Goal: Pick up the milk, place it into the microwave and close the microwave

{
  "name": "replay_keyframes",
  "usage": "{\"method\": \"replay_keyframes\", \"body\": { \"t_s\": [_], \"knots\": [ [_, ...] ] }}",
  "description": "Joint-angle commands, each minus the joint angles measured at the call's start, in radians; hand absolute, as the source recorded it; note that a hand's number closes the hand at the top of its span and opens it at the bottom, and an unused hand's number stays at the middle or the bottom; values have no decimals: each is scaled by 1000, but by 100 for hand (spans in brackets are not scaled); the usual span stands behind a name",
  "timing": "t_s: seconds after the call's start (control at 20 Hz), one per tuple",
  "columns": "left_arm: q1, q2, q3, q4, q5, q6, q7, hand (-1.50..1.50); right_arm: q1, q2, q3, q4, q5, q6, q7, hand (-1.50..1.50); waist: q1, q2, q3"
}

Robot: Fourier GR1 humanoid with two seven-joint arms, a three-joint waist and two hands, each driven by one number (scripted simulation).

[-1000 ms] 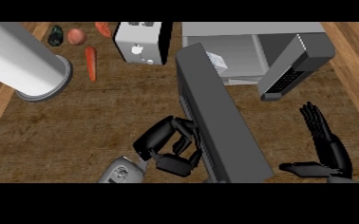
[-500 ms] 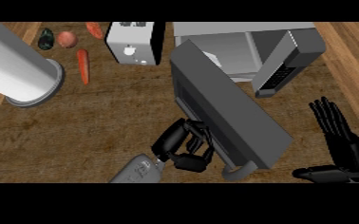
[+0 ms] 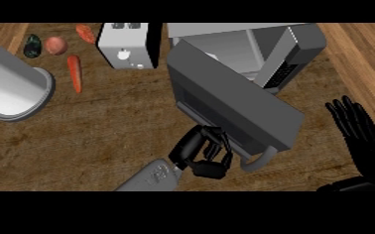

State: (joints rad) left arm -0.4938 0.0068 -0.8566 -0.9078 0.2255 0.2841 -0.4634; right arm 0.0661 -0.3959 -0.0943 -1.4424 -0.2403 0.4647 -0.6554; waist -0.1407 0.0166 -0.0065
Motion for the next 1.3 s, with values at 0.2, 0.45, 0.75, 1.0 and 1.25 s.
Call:
{"method": "replay_keyframes", "body": {
  "t_s": [0.2, 0.45, 0.75, 1.0, 1.25],
  "knots": [
    [-94, -6, -61, -33, 185, 132, -30, 150, -8, -57, 30, -114, -81, 102, 70, -150, -55, 10, -2],
    [-137, -6, -28, -44, 288, 252, -61, 150, -43, -102, 11, -144, -95, 91, 119, -150, -65, 16, -2],
    [-216, -7, -18, -21, 388, 358, -39, -150, -100, -153, -50, -141, -159, 97, 150, -150, -94, 26, 1],
    [-294, -7, 1, 43, 459, 391, 0, -150, -158, -203, -90, -154, -132, 81, 143, -150, -113, 39, 3],
    [-321, -7, 40, 30, 533, 456, -15, -150, -217, -298, -152, -211, 25, -2, 113, 150, -143, 43, -1]
  ]
}}
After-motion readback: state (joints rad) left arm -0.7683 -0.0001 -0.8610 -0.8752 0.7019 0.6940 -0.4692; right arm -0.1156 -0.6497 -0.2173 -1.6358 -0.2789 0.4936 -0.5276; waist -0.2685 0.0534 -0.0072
